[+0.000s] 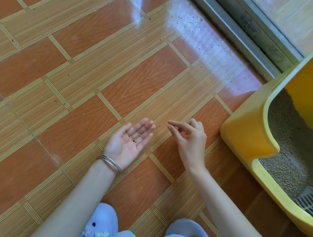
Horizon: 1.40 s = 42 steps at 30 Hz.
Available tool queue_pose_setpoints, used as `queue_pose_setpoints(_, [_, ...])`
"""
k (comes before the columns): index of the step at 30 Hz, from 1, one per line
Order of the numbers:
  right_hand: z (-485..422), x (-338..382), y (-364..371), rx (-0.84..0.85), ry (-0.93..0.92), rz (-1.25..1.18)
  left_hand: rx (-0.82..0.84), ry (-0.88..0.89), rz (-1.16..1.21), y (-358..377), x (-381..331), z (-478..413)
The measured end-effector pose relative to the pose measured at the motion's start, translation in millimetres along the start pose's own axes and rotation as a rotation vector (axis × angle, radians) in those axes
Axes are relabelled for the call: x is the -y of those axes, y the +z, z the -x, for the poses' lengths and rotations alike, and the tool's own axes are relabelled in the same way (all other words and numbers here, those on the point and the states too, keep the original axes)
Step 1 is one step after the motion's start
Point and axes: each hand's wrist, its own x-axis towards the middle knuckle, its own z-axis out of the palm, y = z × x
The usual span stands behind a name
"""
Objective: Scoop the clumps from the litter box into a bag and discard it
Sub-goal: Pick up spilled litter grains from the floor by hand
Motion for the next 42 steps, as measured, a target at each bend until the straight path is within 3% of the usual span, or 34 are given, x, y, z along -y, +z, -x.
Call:
queue_pose_setpoints(6, [-6.4,-4.2,23.7,0.015,-0.002,0.185,-0.005,0.086,0.034,-7.4,-25.3,-0.1])
queue_pose_setpoints(24, [-0.4,2.4,36.6,-0.071,-0.041,0.264,0.018,0.048,-0.001,-5.2,-16.5,-0.6])
queue_pose_setpoints(34, [-4.0,-13.8,36.5,-0.064,-0.268,0.559,0.006,0.016,-0.015,-2.2,-10.1,-0.4])
queue_pose_setpoints(38, [-0.5,-21.8,25.0,-0.025,-0.157,0.460,0.006,0.001,-0.028,0.4,-4.5,-0.6])
queue_pose_setpoints(42, [4.1,-13.0,6.7,0.028,-0.020,0.086,0.011,-0.024,-0.041,6.7,4.2,-2.7])
